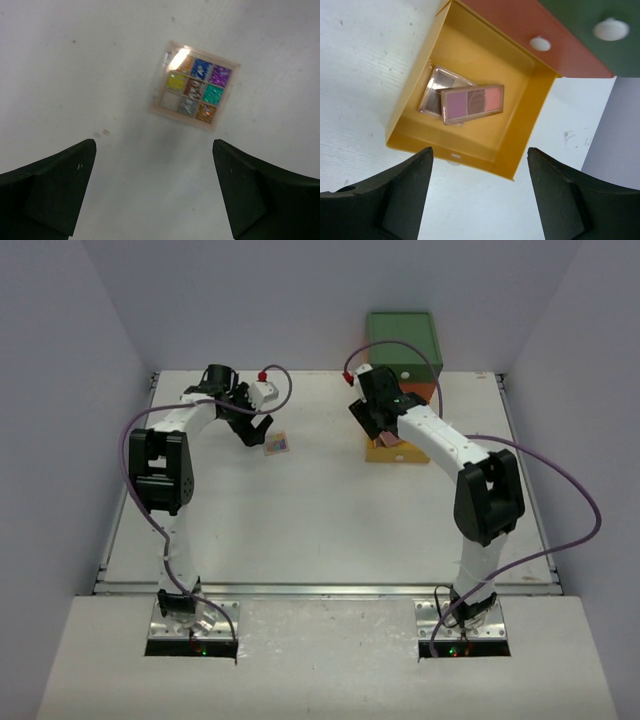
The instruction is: Organize the makeup
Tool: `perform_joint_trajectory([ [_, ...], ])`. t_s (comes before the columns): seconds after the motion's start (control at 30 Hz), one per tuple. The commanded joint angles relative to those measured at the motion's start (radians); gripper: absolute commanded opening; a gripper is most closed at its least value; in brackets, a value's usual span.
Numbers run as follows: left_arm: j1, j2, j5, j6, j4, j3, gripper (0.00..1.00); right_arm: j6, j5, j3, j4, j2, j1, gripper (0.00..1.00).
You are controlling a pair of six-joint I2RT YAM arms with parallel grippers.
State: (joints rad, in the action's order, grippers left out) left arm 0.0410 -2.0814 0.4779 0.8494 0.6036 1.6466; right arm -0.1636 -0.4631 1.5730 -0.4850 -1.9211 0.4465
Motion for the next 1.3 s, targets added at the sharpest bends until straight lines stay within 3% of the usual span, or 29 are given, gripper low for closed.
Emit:
perform_joint_trajectory([
  [0.0,0.008,-0.102,0.101,0.091,0.051,0.115,1.0,-0.024,0.027,-0.028,-0.01,0.12,-0.002,0.78],
  [0.13,0.01,-0.139,0.233,0.049,0.026,0.158,1.0,0.0,0.072,-0.108,0.018,0.199,-0.002,0.78],
  [0.4,0.017,-0.23,0.311,0.098,0.105,0.258,1.0,0.034,0.089,-0.217,0.02,0.241,-0.002,0.79],
  [0.57,0.051,-0.299,0.125,0.029,0.027,0.276,1.0,0.062,0.113,-0.251,0.037,0.249,-0.001,0.8],
  [0.7,0.056,-0.327,0.131,0.08,0.099,0.297,1.0,0.08,0.117,-0.269,0.022,0.248,0.001,0.82],
  [0.87,0.063,-0.283,0.171,0.228,0.191,0.209,1.0,0.094,0.112,-0.284,0.013,0.248,0.004,0.82],
  [1.13,0.089,-0.253,0.042,0.346,0.246,0.121,1.0,0.098,0.127,-0.289,0.002,0.262,0.029,0.84],
  [1.27,0.094,-0.258,0.007,0.375,0.274,0.103,0.91,0.111,0.129,-0.295,0.003,0.273,0.036,0.84],
])
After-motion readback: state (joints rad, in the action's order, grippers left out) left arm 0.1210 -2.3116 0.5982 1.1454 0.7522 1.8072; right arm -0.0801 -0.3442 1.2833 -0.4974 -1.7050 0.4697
